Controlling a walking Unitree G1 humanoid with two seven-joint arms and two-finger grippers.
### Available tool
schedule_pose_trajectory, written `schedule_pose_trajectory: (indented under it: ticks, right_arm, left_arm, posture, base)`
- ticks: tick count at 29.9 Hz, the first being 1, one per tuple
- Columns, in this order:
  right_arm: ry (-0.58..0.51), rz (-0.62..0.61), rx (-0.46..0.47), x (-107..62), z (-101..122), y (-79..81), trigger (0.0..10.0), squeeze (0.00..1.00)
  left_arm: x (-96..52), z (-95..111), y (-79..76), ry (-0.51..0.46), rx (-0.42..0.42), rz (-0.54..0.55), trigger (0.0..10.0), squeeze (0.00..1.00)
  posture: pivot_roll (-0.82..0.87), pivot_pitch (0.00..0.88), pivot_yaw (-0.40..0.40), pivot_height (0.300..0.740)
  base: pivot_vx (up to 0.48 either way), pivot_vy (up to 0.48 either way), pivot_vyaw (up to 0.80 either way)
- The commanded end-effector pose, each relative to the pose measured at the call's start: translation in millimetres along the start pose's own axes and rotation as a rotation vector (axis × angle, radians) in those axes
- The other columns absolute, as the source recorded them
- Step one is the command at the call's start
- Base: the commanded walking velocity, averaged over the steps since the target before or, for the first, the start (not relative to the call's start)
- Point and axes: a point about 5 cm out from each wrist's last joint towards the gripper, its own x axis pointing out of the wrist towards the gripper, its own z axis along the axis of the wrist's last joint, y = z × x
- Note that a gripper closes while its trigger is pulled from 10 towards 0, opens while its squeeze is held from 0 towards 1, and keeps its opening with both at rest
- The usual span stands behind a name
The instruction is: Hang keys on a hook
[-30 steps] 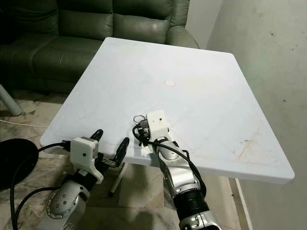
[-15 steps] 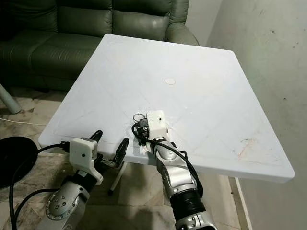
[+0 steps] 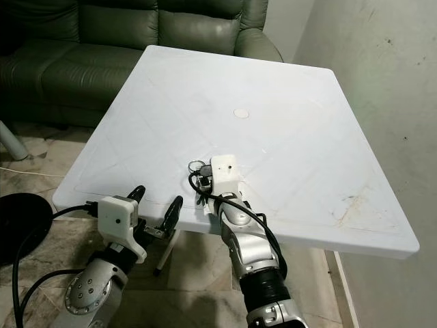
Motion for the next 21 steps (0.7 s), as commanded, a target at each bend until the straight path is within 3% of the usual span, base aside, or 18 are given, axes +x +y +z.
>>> schedule_pose_trajectory:
  ticks: [1,21]
  right_arm:
    - [-0.002,-0.004,0.009,0.6,3.2,-1.0,0.3,0.00]
    - [0.018,-0.015,0.040,2.0,0.5,-2.5,0.0,0.00]
  left_arm:
    - [-1.0,2.8,-3.5,-0.009,-0.015,-0.009,10.0,0.00]
    - [-2.9,3.6,-4.3,-0.006,-0.020,-0.002,10.0,0.00]
  posture:
    - [0.07,0.123,-0.137,0.740]
    - [0.08,0.132,-0.137,0.740]
  base:
    - [0.000,0.000,0.00]
    - [0.000,0.000,0.00]
